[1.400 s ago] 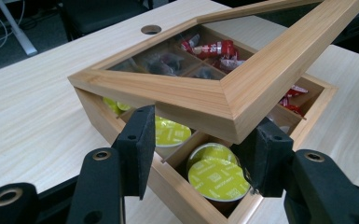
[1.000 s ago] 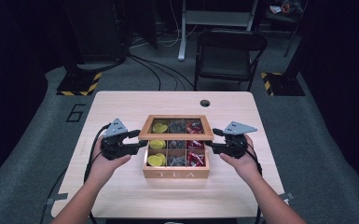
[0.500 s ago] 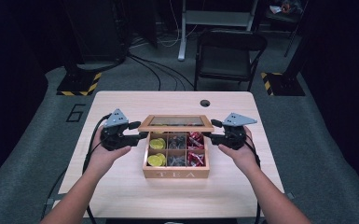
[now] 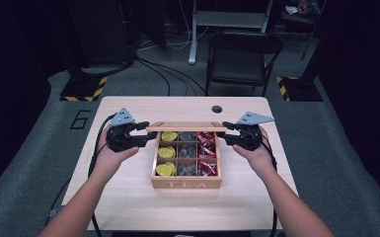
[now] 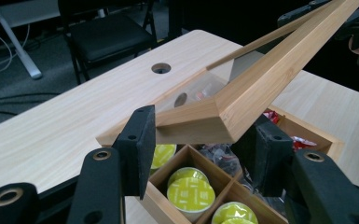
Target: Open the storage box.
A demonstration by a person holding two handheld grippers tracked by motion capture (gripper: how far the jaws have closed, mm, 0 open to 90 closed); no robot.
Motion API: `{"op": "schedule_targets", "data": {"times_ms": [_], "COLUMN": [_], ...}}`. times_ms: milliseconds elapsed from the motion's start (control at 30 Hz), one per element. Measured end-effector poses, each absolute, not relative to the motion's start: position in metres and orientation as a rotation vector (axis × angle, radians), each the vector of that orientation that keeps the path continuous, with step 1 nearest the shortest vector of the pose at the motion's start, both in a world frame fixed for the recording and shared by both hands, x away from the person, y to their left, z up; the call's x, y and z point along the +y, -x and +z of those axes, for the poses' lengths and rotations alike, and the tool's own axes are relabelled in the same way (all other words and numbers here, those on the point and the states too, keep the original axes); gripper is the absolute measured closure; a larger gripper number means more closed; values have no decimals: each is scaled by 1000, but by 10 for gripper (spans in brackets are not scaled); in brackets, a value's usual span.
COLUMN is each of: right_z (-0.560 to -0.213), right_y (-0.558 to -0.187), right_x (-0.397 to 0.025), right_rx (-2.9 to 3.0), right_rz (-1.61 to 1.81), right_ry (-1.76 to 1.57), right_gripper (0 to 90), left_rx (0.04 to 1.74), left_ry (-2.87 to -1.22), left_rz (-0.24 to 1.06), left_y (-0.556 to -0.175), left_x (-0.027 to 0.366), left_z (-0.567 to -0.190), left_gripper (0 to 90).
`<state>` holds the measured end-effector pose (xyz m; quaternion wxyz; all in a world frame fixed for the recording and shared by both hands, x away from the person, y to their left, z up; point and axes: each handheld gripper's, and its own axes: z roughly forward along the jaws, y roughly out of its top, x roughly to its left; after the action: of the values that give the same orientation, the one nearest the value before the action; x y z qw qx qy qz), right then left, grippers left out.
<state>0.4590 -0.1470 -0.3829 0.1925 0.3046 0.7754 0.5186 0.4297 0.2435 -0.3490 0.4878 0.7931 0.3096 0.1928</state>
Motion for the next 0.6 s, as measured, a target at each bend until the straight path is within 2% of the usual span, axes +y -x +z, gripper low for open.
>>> {"op": "schedule_targets", "data": {"times_ms": [600], "right_z": [-372], "right_y": [-472], "right_x": [-146], "right_rx": [2161], "right_rz": [1457], "right_ry": [-863], "right_gripper": [555], "left_rx": [809], "left_ry": [-1940], "left_rz": [498], "left_y": [-461], "left_x": [246], "left_z": [-371], "left_gripper": [492]}}
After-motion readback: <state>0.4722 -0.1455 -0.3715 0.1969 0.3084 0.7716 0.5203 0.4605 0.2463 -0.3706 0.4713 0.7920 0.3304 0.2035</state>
